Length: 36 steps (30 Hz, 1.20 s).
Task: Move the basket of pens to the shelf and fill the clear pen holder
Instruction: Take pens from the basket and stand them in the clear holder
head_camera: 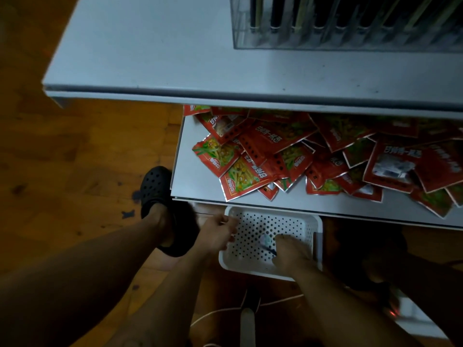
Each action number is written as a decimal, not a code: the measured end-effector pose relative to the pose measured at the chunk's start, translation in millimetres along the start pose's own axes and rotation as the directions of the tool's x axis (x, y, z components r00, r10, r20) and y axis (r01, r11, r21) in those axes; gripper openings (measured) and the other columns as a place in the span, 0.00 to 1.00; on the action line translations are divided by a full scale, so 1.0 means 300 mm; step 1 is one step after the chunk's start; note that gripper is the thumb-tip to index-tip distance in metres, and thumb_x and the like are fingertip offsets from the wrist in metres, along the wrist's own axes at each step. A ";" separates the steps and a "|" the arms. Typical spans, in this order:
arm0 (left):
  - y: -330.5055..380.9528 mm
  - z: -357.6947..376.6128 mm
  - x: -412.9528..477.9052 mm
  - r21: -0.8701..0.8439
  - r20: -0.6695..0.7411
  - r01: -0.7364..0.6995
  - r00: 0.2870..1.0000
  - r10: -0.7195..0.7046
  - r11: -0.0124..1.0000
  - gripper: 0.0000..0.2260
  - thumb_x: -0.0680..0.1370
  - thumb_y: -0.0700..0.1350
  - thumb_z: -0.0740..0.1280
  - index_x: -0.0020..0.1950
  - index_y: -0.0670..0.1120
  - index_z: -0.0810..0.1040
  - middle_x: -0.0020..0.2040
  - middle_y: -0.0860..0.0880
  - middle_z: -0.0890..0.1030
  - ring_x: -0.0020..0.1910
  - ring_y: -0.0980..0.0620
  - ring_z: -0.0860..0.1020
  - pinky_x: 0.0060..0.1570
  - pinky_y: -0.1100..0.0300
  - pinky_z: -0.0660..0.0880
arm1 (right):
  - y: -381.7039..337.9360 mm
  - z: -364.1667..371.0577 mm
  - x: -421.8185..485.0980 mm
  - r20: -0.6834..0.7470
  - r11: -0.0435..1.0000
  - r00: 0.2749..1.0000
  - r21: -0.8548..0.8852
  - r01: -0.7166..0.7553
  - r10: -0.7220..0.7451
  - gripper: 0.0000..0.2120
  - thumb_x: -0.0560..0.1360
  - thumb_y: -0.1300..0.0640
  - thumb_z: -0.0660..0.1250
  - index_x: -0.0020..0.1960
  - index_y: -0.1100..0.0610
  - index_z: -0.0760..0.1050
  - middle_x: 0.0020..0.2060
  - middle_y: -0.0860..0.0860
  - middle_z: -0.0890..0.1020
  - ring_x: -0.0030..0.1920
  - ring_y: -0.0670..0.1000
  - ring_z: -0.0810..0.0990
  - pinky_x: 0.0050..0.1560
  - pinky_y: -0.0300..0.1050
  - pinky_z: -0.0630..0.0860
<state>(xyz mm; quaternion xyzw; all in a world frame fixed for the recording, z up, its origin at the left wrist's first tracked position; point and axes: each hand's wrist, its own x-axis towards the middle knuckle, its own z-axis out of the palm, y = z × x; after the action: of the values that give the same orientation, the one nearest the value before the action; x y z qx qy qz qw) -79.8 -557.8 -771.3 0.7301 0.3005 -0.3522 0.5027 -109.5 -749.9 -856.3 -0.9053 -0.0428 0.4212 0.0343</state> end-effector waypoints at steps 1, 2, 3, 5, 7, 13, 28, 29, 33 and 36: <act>-0.006 0.004 0.005 0.004 0.004 -0.001 1.000 0.001 1.000 0.13 0.81 0.53 0.62 0.55 0.44 0.76 0.50 0.45 0.82 0.41 0.51 0.79 0.42 0.56 0.75 | -0.008 0.007 0.008 0.011 1.000 1.000 0.002 0.005 -0.005 0.19 0.76 0.54 0.67 0.65 0.55 0.70 0.60 0.53 0.77 0.60 0.53 0.76 0.55 0.44 0.73; -0.015 0.009 0.009 0.008 0.006 0.001 1.000 -0.001 1.000 0.14 0.80 0.54 0.62 0.55 0.44 0.76 0.50 0.45 0.82 0.42 0.51 0.80 0.42 0.57 0.75 | -0.015 0.017 0.019 0.016 1.000 1.000 -0.008 0.004 -0.003 0.19 0.76 0.54 0.67 0.65 0.56 0.71 0.60 0.53 0.78 0.59 0.52 0.77 0.55 0.44 0.74; -0.025 0.011 0.013 0.011 0.009 0.004 1.000 -0.004 1.000 0.14 0.80 0.54 0.62 0.55 0.44 0.76 0.50 0.45 0.82 0.42 0.51 0.80 0.42 0.57 0.75 | -0.025 0.025 0.029 0.022 1.000 1.000 -0.016 -0.005 0.005 0.18 0.76 0.55 0.67 0.64 0.56 0.72 0.59 0.53 0.78 0.58 0.52 0.78 0.54 0.44 0.74; -0.048 0.010 0.026 0.015 0.013 0.023 1.000 -0.023 1.000 0.14 0.80 0.54 0.63 0.55 0.44 0.76 0.49 0.45 0.82 0.42 0.51 0.80 0.41 0.57 0.75 | -0.041 0.034 0.044 0.045 0.999 0.999 -0.043 -0.009 0.011 0.15 0.77 0.57 0.66 0.63 0.57 0.75 0.56 0.53 0.80 0.55 0.52 0.80 0.51 0.44 0.76; -0.075 -0.001 0.038 0.017 0.010 0.060 0.998 -0.060 0.998 0.15 0.79 0.55 0.63 0.56 0.44 0.76 0.49 0.46 0.82 0.43 0.50 0.80 0.42 0.57 0.75 | -0.048 0.040 0.056 0.059 0.999 0.998 -0.041 0.011 -0.009 0.13 0.78 0.57 0.66 0.61 0.58 0.75 0.56 0.54 0.80 0.54 0.52 0.80 0.50 0.44 0.76; -0.053 -0.007 0.054 -0.016 0.001 0.081 0.997 -0.081 0.997 0.13 0.80 0.52 0.64 0.56 0.43 0.76 0.49 0.45 0.82 0.40 0.51 0.78 0.38 0.58 0.73 | -0.022 -0.022 0.021 0.020 0.988 0.996 0.129 0.081 -0.084 0.13 0.81 0.57 0.59 0.64 0.58 0.71 0.61 0.53 0.77 0.59 0.52 0.76 0.51 0.39 0.68; 0.295 -0.053 -0.372 -0.026 -0.104 -0.404 0.911 0.399 0.915 0.07 0.78 0.47 0.65 0.45 0.45 0.78 0.44 0.44 0.82 0.41 0.48 0.80 0.40 0.56 0.74 | -0.088 -0.459 -0.456 -0.478 0.841 0.872 0.426 0.335 -0.106 0.44 0.74 0.62 0.67 0.77 0.40 0.43 0.33 0.45 0.74 0.30 0.47 0.71 0.29 0.40 0.64; 0.321 -0.055 -0.407 -0.015 -0.108 -0.446 0.891 0.442 0.895 0.06 0.78 0.47 0.65 0.44 0.46 0.78 0.43 0.45 0.82 0.41 0.48 0.79 0.41 0.56 0.73 | -0.086 -0.490 -0.499 -0.518 0.834 0.848 0.415 0.364 -0.112 0.44 0.74 0.62 0.67 0.76 0.38 0.44 0.36 0.47 0.76 0.31 0.48 0.72 0.29 0.41 0.67; 0.393 -0.045 -0.541 0.006 -0.124 -0.570 0.815 0.566 0.822 0.05 0.79 0.46 0.65 0.44 0.47 0.78 0.40 0.48 0.81 0.36 0.53 0.78 0.36 0.60 0.71 | -0.084 -0.594 -0.641 -0.635 0.818 0.761 0.363 0.447 -0.134 0.34 0.73 0.59 0.68 0.72 0.37 0.59 0.53 0.51 0.81 0.45 0.53 0.80 0.46 0.47 0.78; 0.435 -0.041 -0.621 0.000 -0.159 -0.619 0.775 0.612 0.785 0.04 0.78 0.46 0.66 0.43 0.49 0.78 0.40 0.49 0.81 0.39 0.51 0.78 0.38 0.58 0.73 | -0.074 -0.661 -0.736 -0.714 0.805 0.688 0.328 0.494 -0.132 0.32 0.74 0.59 0.67 0.71 0.37 0.61 0.53 0.50 0.81 0.49 0.52 0.80 0.50 0.44 0.77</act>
<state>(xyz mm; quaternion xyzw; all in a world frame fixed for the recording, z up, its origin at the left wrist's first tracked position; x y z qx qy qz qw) -80.3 -602.9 -548.1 0.7990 0.0916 -0.1044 0.5851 -100.3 -756.5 -558.8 -0.9308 -0.0781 0.0570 0.3526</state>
